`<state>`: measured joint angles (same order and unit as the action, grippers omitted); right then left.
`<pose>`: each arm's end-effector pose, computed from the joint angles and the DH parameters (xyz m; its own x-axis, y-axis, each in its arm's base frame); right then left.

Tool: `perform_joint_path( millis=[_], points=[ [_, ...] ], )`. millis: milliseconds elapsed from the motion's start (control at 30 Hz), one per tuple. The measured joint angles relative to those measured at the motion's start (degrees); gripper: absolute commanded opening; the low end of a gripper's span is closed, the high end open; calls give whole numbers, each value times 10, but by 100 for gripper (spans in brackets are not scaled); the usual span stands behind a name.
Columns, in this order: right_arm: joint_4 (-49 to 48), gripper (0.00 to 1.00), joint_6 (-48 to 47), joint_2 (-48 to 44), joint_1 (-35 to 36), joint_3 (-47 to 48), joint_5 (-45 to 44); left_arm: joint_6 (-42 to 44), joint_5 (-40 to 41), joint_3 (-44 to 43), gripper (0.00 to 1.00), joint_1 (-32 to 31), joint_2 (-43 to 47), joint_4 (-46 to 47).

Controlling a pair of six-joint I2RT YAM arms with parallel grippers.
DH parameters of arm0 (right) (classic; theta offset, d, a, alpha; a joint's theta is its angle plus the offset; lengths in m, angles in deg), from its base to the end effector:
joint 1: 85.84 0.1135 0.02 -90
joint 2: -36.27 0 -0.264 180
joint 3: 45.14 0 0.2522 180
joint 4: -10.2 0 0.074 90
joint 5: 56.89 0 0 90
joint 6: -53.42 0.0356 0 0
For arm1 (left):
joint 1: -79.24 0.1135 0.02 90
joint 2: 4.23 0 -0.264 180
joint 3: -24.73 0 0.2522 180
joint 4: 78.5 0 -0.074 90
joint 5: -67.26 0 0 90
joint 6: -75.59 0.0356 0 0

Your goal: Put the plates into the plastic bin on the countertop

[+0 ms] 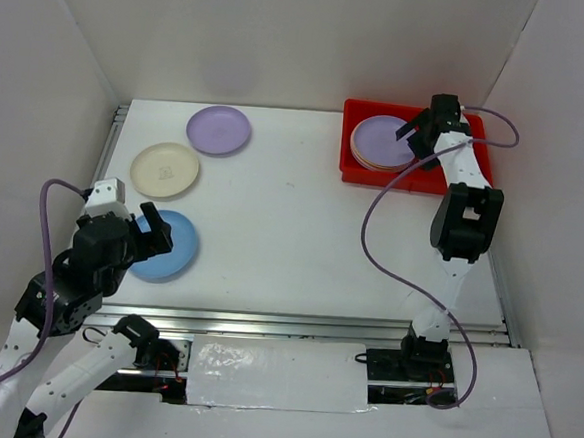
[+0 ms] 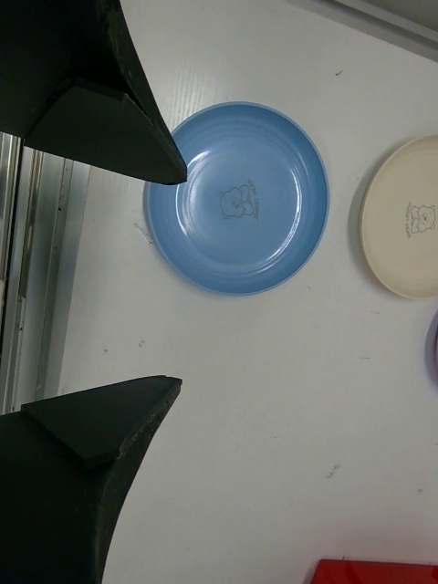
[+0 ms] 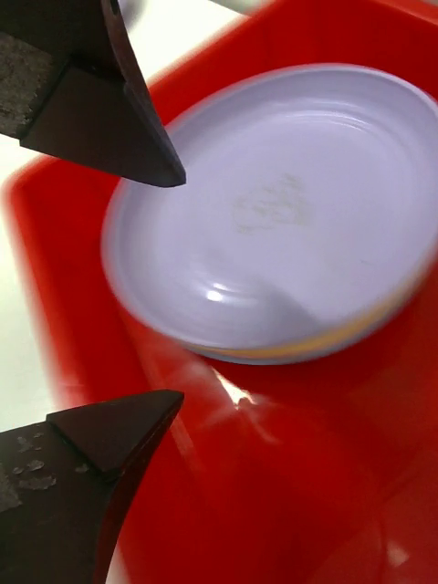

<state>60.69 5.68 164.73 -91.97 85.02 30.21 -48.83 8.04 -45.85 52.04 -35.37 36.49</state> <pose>0.5054 -0.0561 0.2453 -0.4596 0.7249 -0.5132 0.6065 0.6783 0.4149 0.0823 -0.0218 0.3651 -0.3066 -0.3885 -0.8690 -0.2317 0.9159 -0.3277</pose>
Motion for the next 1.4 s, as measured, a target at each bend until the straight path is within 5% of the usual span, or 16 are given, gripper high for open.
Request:
perform_joint_path(
  millis=[200, 367, 633, 767, 1067, 1367, 1400],
  points=[
    [-21, 100, -37, -219, 93, -140, -26, -2, 8, 2, 99, 12, 2, 2],
    [-83, 100, -83, -302, 293, -144, 18, -6, 26, 3, 99, 65, 29, 2],
    [-186, 100, -53, -82, 555, -181, 124, -7, 35, 5, 99, 108, 54, 3],
    [-188, 100, -19, 16, 594, -155, 148, -7, 34, 8, 99, 108, 52, 3],
    [-125, 92, -10, 58, 603, -14, 95, -5, 30, 10, 99, 108, 53, 3],
    [-57, 55, -15, 144, 628, 77, 83, -5, 25, 10, 99, 108, 57, 3],
    [-55, 36, -15, 153, 630, 85, 85, -5, 25, 10, 99, 108, 57, 3]
  ],
)
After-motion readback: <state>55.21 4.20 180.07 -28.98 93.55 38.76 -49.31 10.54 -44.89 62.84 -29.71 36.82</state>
